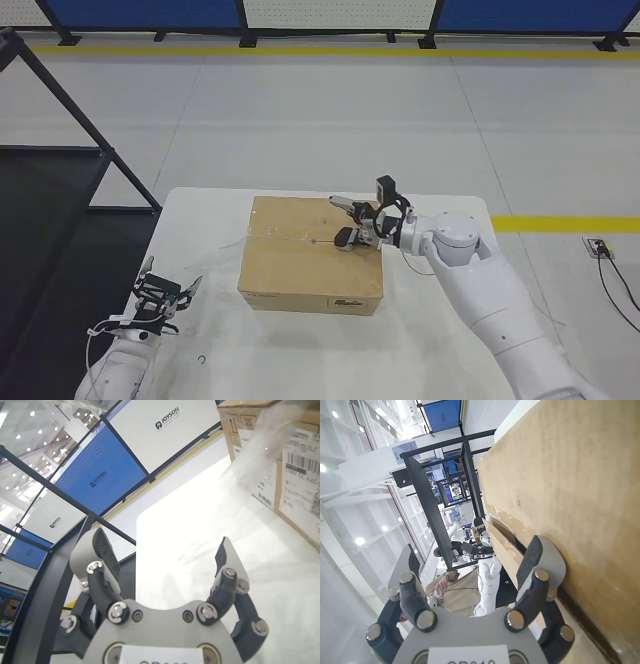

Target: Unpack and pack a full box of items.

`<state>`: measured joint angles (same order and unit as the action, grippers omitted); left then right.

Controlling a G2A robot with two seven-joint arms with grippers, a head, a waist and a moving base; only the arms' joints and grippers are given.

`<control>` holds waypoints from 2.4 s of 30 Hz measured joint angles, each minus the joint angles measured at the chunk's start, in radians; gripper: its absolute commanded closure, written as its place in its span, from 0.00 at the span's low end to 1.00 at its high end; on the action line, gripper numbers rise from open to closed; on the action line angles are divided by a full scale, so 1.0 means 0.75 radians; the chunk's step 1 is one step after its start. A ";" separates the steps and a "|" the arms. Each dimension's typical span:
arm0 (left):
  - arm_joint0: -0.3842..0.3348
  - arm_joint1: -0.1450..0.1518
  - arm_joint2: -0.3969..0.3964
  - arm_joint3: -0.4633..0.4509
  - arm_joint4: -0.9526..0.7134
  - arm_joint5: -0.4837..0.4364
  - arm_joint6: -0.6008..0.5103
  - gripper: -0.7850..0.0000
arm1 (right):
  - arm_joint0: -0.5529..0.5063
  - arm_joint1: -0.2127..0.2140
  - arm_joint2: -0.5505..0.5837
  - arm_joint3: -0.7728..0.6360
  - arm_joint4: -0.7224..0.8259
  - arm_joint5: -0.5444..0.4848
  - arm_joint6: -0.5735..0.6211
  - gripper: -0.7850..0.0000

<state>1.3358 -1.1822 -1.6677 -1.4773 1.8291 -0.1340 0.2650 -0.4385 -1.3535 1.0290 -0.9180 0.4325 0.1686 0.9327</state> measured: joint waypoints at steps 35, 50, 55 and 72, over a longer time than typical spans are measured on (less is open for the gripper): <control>-0.395 -0.074 0.392 0.561 0.419 0.652 0.096 0.00 | -0.004 0.001 0.009 -0.012 -0.015 0.010 0.001 0.00; -0.300 -0.075 0.286 0.403 0.323 0.939 0.170 0.00 | 0.039 -0.018 -0.024 0.034 -0.003 0.005 0.011 0.00; -0.322 -0.077 0.286 0.372 0.349 0.917 0.141 0.00 | 0.043 -0.020 -0.026 0.038 -0.005 0.000 0.014 0.00; -0.328 -0.098 0.294 0.244 0.336 0.966 0.068 0.00 | 0.016 -0.011 -0.004 0.001 -0.018 0.008 0.009 0.00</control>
<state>1.0897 -1.2559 -1.4473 -1.2940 2.0812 0.5905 0.3161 -0.4262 -1.3618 1.0260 -0.9170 0.4191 0.1744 0.9396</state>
